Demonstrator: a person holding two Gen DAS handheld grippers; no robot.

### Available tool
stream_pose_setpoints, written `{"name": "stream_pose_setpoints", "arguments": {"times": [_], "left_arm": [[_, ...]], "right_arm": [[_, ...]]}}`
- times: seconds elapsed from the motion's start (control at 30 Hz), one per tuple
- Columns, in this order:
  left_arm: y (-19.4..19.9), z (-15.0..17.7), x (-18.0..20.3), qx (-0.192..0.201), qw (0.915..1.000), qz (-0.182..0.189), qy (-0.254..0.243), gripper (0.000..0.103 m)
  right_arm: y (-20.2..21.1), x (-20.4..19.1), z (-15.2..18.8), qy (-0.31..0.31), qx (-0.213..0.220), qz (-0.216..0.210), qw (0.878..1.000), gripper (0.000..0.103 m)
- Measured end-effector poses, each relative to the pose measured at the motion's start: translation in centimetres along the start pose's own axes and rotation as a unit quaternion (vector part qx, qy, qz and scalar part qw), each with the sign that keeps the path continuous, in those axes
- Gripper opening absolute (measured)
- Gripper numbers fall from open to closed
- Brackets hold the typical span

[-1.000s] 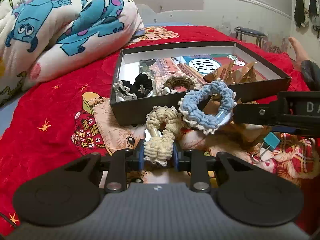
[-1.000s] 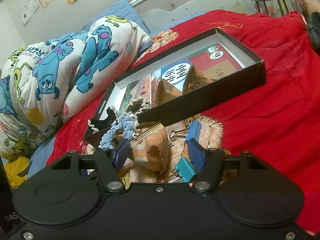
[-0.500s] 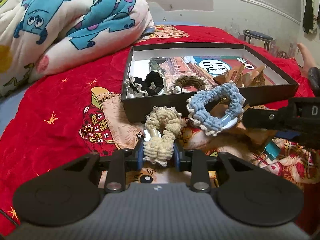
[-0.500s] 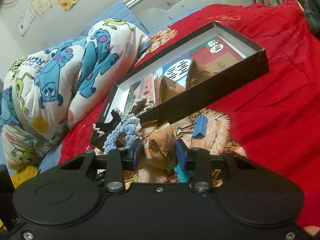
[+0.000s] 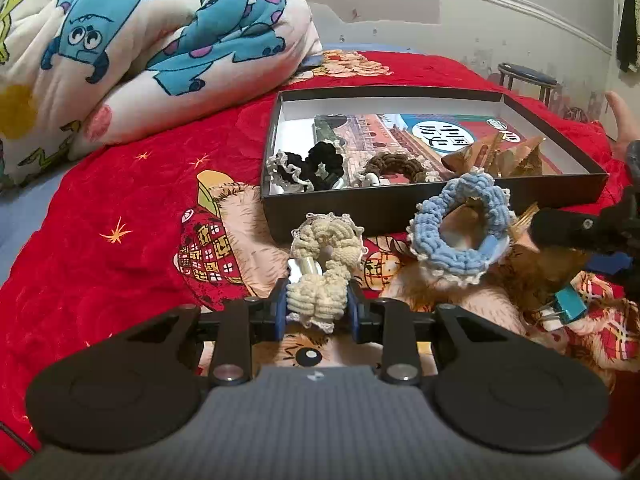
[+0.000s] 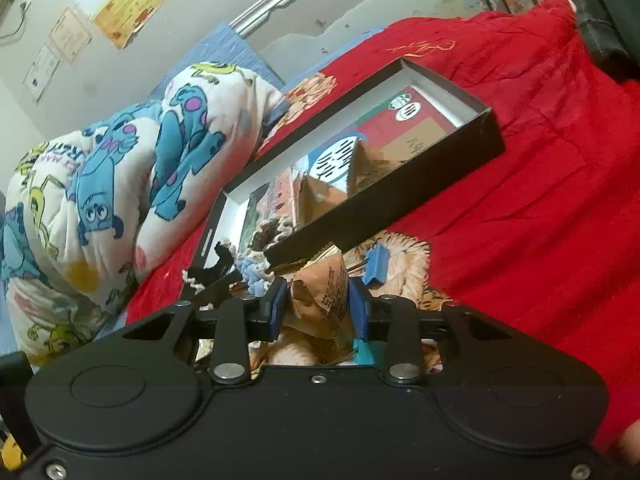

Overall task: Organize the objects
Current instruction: 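Lift both held items and carry them toward the black box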

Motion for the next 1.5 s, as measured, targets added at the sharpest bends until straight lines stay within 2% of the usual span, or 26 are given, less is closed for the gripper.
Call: {"name": "stream_pose_setpoints", "arguments": {"times": [0.97,1.5], "left_arm": [[0.2,-0.1,0.1,0.004,1.0,0.001,-0.004,0.032],[1.6,-0.6,0.3,0.043,0.999,0.009,-0.006,0.031]], "right_arm": [[1.2,0.1,-0.2,-0.007,0.013,-0.007,1.0,0.032],[2.2,-2.2,-0.4,0.036,0.019,0.01,0.999,0.032]]}}
Point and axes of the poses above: each gripper's, at about its wrist camera, not at the fingertips, and y roughly against the way its jaws point, x to its right, z to its underside, the point moved 6 cm from there along -y, roughly the way its jaws point, and after that the axes turned 11 degrees about -x, right-handed, at the moved point
